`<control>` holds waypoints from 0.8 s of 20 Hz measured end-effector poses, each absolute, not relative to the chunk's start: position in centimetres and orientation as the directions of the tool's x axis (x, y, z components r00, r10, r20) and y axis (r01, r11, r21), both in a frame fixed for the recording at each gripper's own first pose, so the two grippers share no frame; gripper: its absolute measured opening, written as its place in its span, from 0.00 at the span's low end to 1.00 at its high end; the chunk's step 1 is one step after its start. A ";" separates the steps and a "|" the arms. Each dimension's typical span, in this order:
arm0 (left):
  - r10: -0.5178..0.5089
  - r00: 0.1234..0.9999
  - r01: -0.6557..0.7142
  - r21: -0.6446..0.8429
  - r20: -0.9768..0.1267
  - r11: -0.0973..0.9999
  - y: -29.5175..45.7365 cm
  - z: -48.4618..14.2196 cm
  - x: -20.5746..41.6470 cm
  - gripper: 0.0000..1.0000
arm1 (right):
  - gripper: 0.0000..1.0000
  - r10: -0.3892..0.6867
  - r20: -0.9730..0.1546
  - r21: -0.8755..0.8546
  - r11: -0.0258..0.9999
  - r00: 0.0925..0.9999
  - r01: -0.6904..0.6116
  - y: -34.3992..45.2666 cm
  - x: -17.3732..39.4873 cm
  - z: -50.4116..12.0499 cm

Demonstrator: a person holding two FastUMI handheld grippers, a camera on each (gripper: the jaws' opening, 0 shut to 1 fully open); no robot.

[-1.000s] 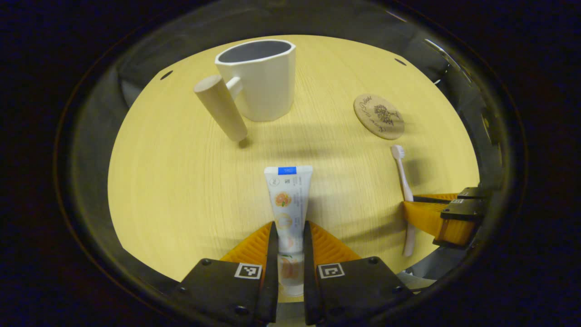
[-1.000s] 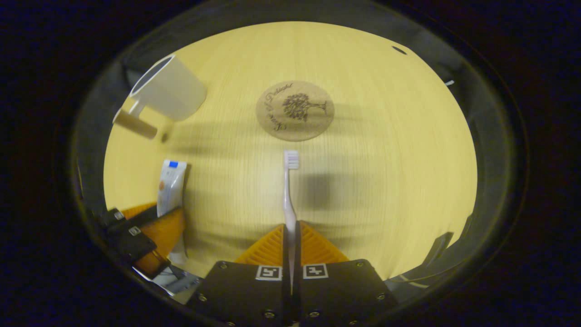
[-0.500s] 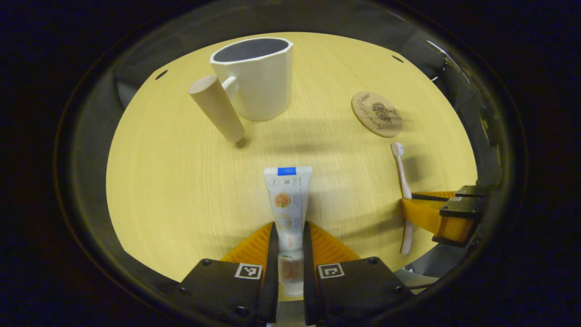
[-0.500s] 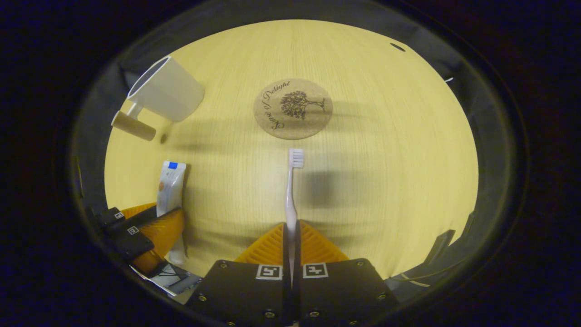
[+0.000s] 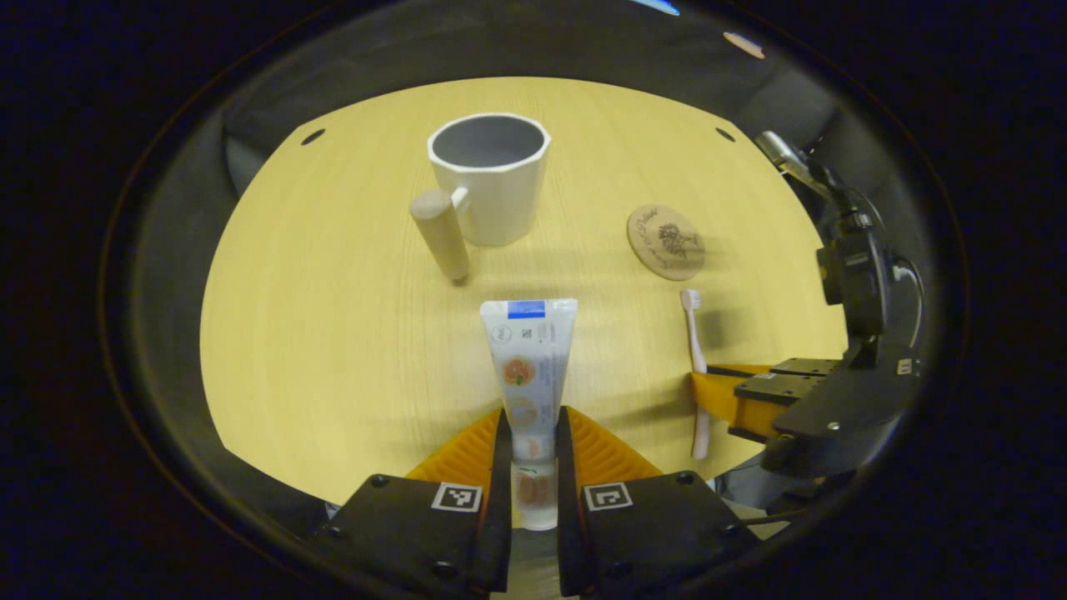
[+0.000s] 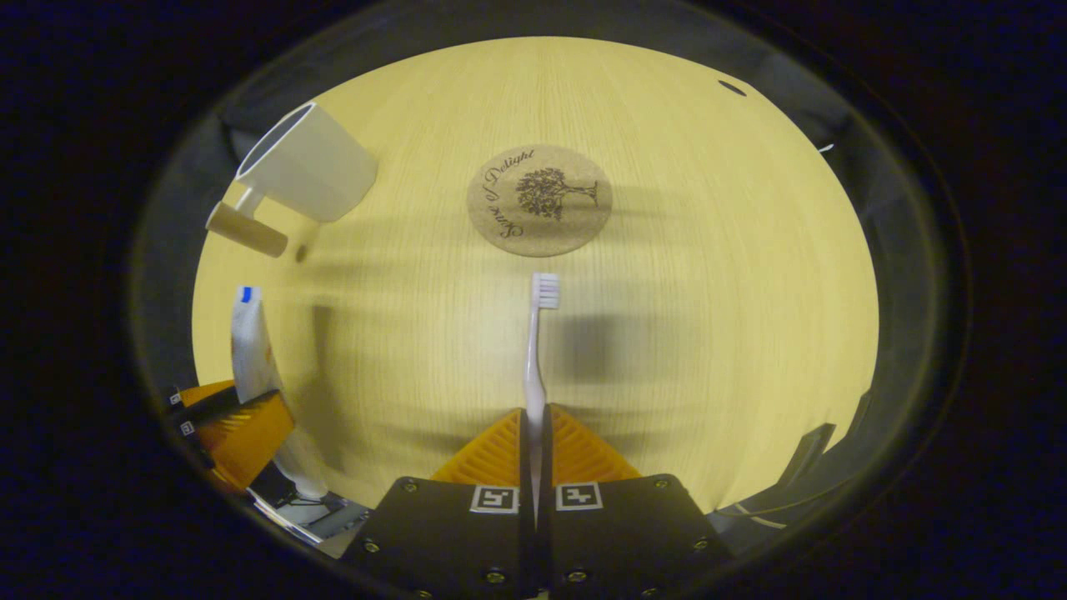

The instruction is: Put the toothbrush and toothpaste on the desktop into the cup, then pick up the cup and place it on the coaster on the desktop.

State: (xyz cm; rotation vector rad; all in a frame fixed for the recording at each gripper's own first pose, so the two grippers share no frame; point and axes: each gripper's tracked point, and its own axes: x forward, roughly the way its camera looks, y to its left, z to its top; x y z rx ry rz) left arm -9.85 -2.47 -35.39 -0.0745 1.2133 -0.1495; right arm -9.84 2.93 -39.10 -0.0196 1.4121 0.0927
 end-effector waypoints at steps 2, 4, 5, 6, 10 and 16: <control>-0.162 0.368 0.092 -0.137 -0.916 0.986 -2.4 -33.5 -9.6 0.30 | 0.02 0.056 -0.986 0.044 0.996 0.155 -0.077 2.9 -9.8 -39.1; -0.168 0.405 0.104 -0.137 -0.899 0.985 -2.3 -31.3 -9.0 0.29 | 0.02 0.059 -0.986 0.047 0.996 0.156 -0.075 2.9 -9.8 -39.2; -0.173 0.425 0.108 -0.140 -0.889 0.984 -2.3 -30.4 -8.5 0.29 | 0.02 0.060 -0.986 0.049 0.996 0.157 -0.073 2.9 -9.8 -39.2; -0.178 0.444 0.110 -0.144 -0.878 0.984 -2.2 -29.3 -8.0 0.29 | 0.02 0.062 -0.986 0.051 0.996 0.157 -0.073 2.9 -9.8 -39.1; -0.187 0.523 0.117 -0.147 -0.832 0.982 -1.7 -24.9 -5.4 0.30 | 0.02 0.060 -0.986 0.049 0.996 0.157 -0.073 2.9 -9.7 -39.2; -0.176 0.603 0.123 -0.126 -0.778 0.984 -0.3 -20.6 -0.1 0.30 | 0.02 0.058 -0.986 0.048 0.996 0.158 -0.070 2.9 -9.7 -39.2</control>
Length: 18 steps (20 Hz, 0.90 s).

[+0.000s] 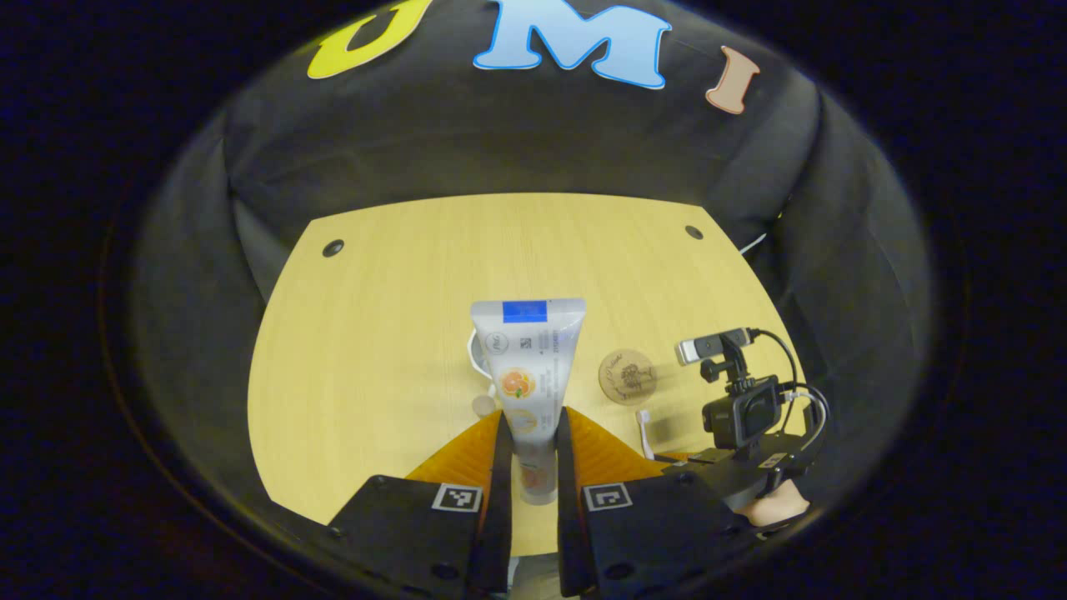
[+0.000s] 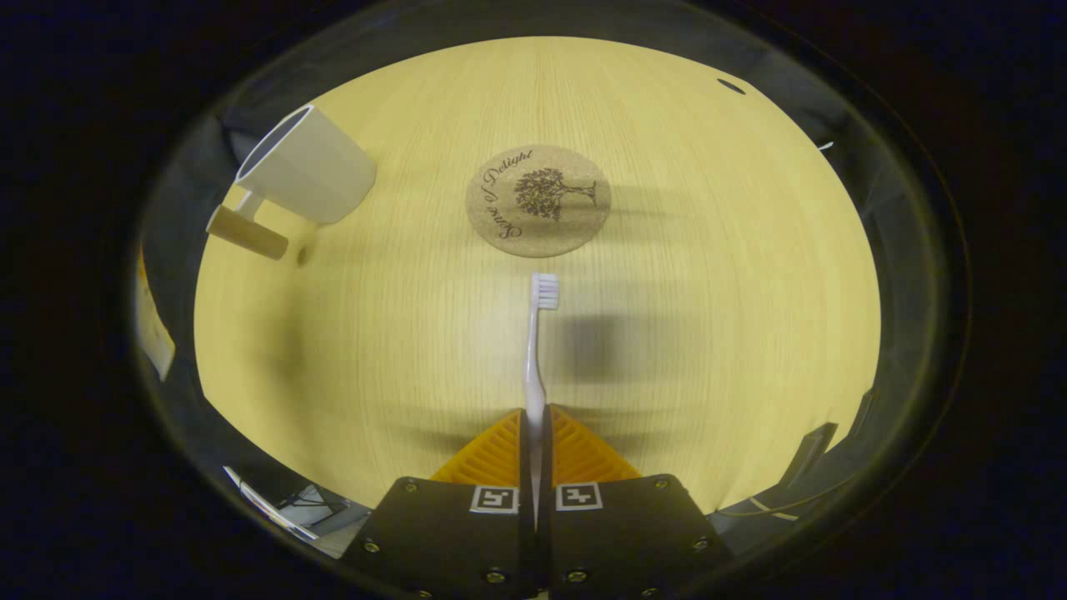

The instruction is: Put the toothbrush and toothpaste on the desktop into the cup, then pick up the cup and place it on the coaster on the desktop.

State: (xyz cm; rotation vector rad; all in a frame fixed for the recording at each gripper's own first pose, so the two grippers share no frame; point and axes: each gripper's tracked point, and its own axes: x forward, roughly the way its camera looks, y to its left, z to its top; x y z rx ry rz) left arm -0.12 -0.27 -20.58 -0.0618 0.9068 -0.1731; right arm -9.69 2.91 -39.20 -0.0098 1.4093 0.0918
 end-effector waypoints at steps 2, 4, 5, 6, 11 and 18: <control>-0.175 0.619 0.132 -0.118 -0.766 0.984 0.2 -19.6 1.5 0.30 | 0.02 0.058 -0.985 0.047 0.996 0.160 -0.071 2.9 -9.7 -39.2; -0.169 0.632 0.138 -0.105 -0.756 0.985 0.7 -18.8 3.2 0.30 | 0.02 0.058 -0.985 0.047 0.996 0.160 -0.071 2.9 -9.6 -39.3; -0.166 0.636 0.140 -0.099 -0.753 0.985 0.8 -18.8 4.1 0.29 | 0.02 0.058 -0.986 0.047 0.996 0.159 -0.071 2.9 -9.7 -39.2; -0.164 0.641 0.140 -0.096 -0.750 0.986 0.9 -18.7 4.9 0.30 | 0.02 0.058 -0.986 0.047 0.996 0.158 -0.070 2.9 -9.6 -39.2; -0.162 0.668 0.139 -0.092 -0.726 0.986 1.2 -19.1 9.1 0.30 | 0.02 0.057 -0.985 0.046 0.996 0.161 -0.072 2.9 -9.6 -39.3; -0.197 0.663 0.119 -0.158 -0.723 0.980 0.5 -22.6 12.3 0.30 | 0.02 0.070 -0.982 0.060 0.996 0.178 -0.059 2.9 -9.7 -39.2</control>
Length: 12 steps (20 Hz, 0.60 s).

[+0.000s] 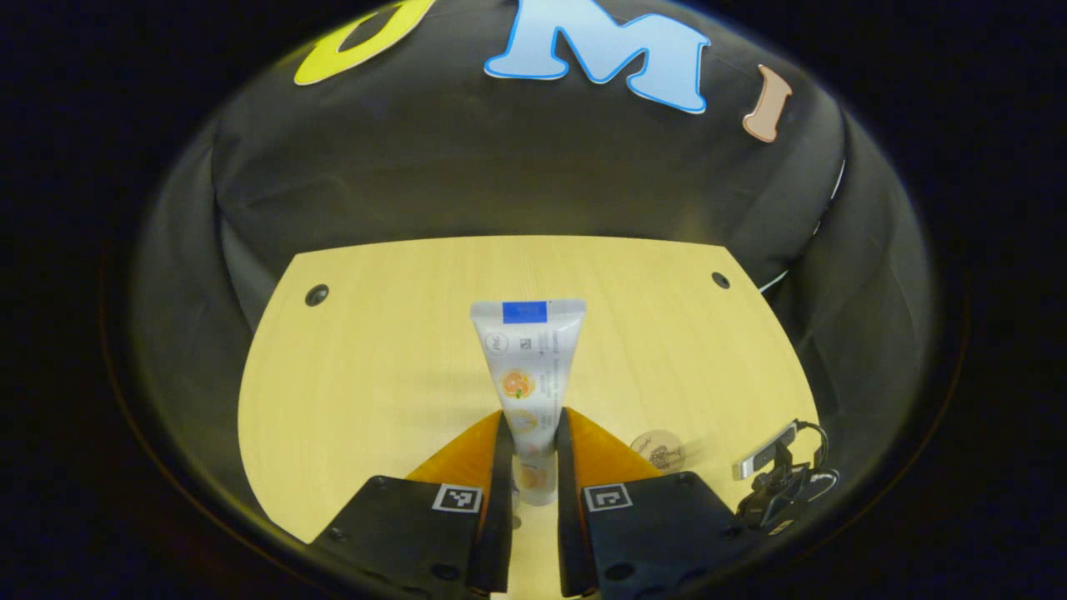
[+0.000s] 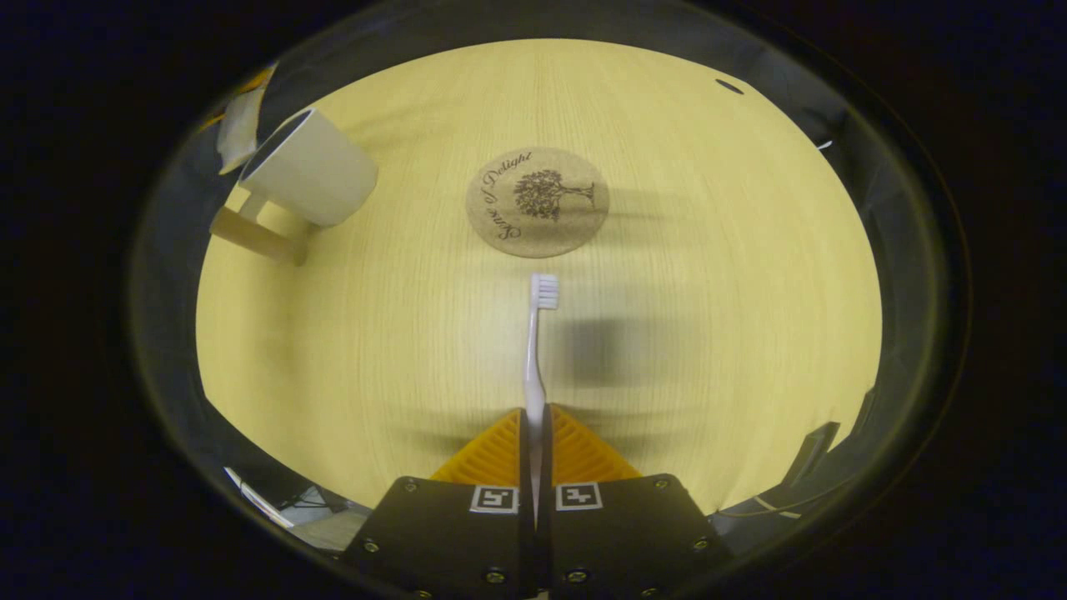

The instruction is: Put the toothbrush and toothpaste on the desktop into the cup, then pick up the cup and place it on the coaster on the desktop.

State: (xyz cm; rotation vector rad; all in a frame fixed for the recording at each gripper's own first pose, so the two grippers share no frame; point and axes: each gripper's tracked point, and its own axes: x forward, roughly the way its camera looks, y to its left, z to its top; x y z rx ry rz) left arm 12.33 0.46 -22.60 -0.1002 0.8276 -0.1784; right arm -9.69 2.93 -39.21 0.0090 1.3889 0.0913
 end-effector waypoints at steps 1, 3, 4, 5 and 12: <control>-0.193 0.663 0.121 -0.151 -0.723 0.981 0.6 -23.2 12.5 0.30 | 0.02 0.075 -0.980 0.066 0.996 0.182 -0.053 2.9 -9.6 -39.2; -0.182 0.668 0.128 -0.130 -0.721 0.983 0.8 -24.3 13.1 0.30 | 0.02 0.084 -0.978 0.078 0.996 0.189 -0.038 3.0 -9.6 -39.2; -0.182 0.667 0.133 -0.125 -0.723 0.983 0.7 -24.9 13.1 0.30 | 0.02 0.084 -0.977 0.079 0.996 0.194 -0.031 2.9 -9.6 -39.1; -0.182 0.662 0.136 -0.123 -0.727 0.983 0.8 -25.5 13.2 0.30 | 0.02 0.086 -0.975 0.083 0.996 0.206 -0.022 2.8 -9.4 -38.8; -0.156 0.646 0.135 -0.089 -0.747 0.987 1.0 -28.0 13.1 0.30 | 0.02 0.108 -0.929 0.130 0.991 0.353 0.039 2.2 -6.1 -34.1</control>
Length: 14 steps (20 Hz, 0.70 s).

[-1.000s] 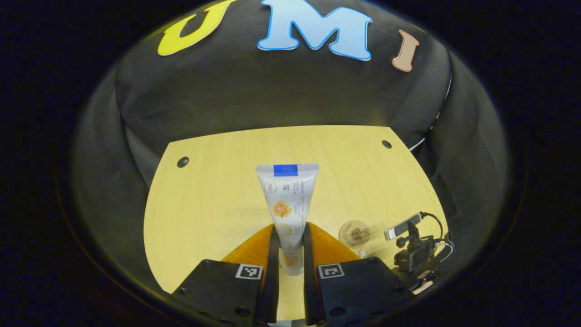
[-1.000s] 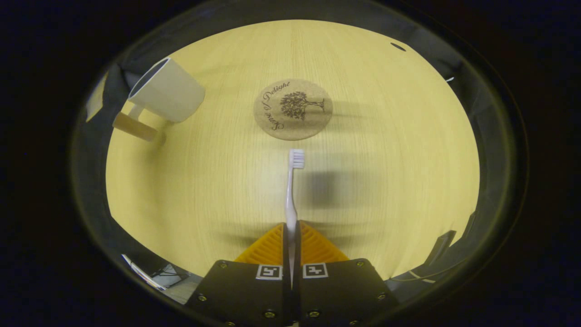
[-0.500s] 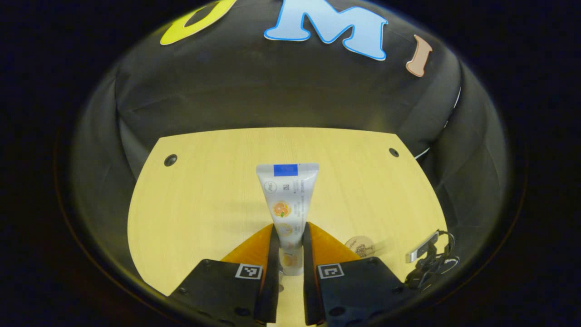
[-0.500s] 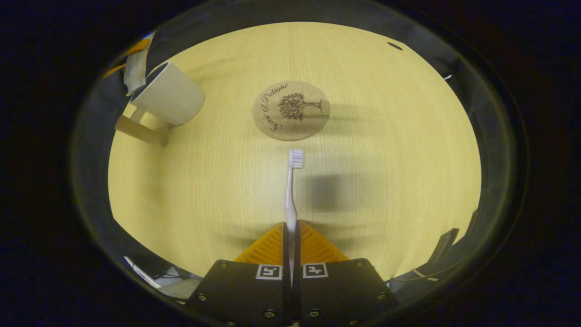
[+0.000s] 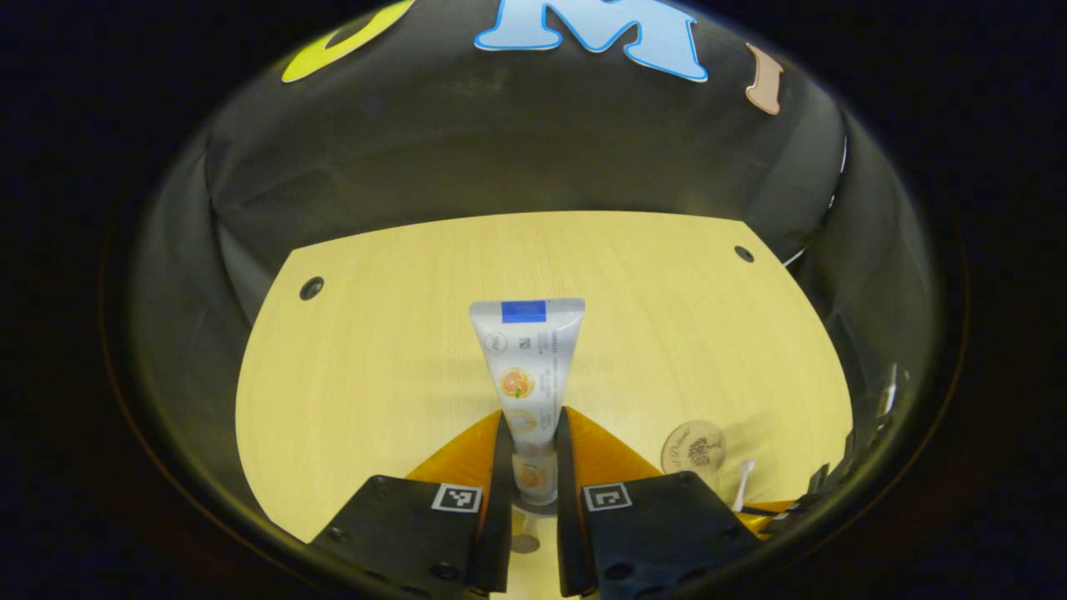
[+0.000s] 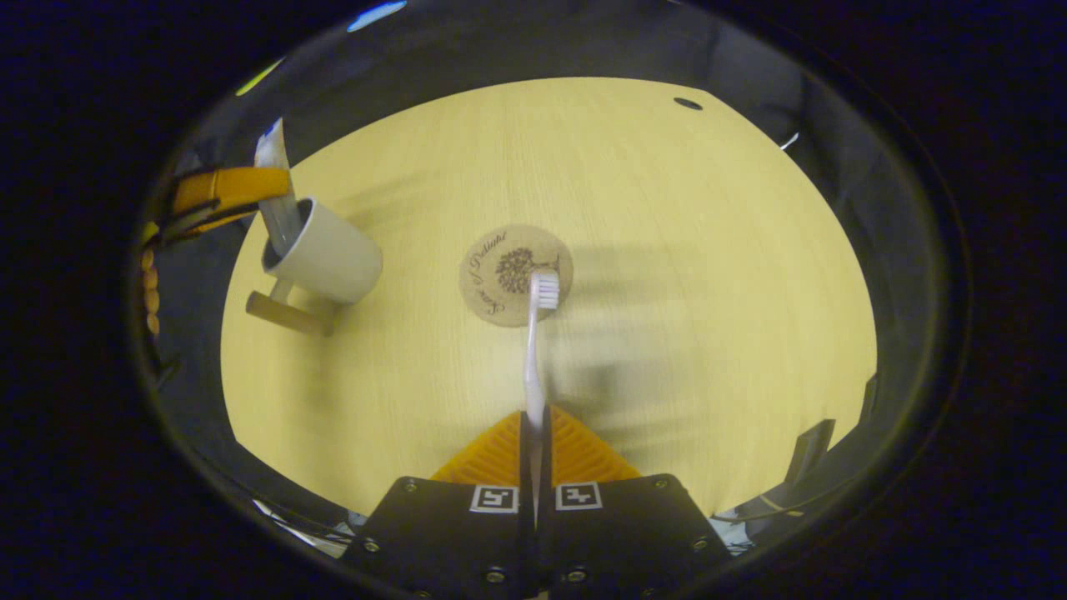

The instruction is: Put the toothbrush and toothpaste on the desktop into the cup, then pick up the cup and place it on the coaster on the desktop.

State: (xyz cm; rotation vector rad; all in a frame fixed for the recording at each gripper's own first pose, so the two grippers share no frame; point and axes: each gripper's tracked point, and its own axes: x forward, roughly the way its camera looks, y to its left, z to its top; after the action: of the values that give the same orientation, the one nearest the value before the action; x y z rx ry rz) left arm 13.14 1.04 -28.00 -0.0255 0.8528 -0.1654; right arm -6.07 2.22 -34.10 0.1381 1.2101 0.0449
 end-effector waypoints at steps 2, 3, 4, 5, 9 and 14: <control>-0.175 0.643 0.141 -0.109 -0.746 0.984 0.9 -28.2 13.1 0.30 | 0.02 0.119 -0.909 0.149 0.988 0.399 0.046 2.4 -4.9 -32.6; -0.179 0.644 0.146 -0.110 -0.744 0.983 0.9 -28.2 13.1 0.29 | 0.02 0.121 -0.901 0.154 0.987 0.416 0.047 2.4 -4.3 -31.9; -0.184 0.635 0.151 -0.113 -0.750 0.982 0.7 -28.6 12.9 0.34 | 0.02 0.121 -0.894 0.156 0.987 0.431 0.046 2.5 -3.7 -31.4; -0.185 0.627 0.154 -0.113 -0.756 0.982 0.6 -29.0 12.8 0.34 | 0.02 0.123 -0.886 0.159 0.986 0.447 0.044 2.6 -3.4 -30.6; -0.165 0.640 0.135 -0.102 -0.750 0.986 1.0 -29.1 12.5 0.58 | 0.02 0.137 -0.858 0.166 0.986 0.495 0.015 3.4 -1.8 -28.8; -0.183 0.681 0.165 -0.095 -0.709 0.982 0.9 -26.5 11.2 0.72 | 0.02 0.162 -0.821 0.182 0.983 0.548 -0.019 5.0 1.0 -26.6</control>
State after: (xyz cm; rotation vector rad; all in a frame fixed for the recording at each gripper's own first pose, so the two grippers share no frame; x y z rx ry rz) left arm 11.16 0.93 -26.51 -0.0241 0.7976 -0.1957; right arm 0.97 4.99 -26.60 0.1578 0.9862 0.1081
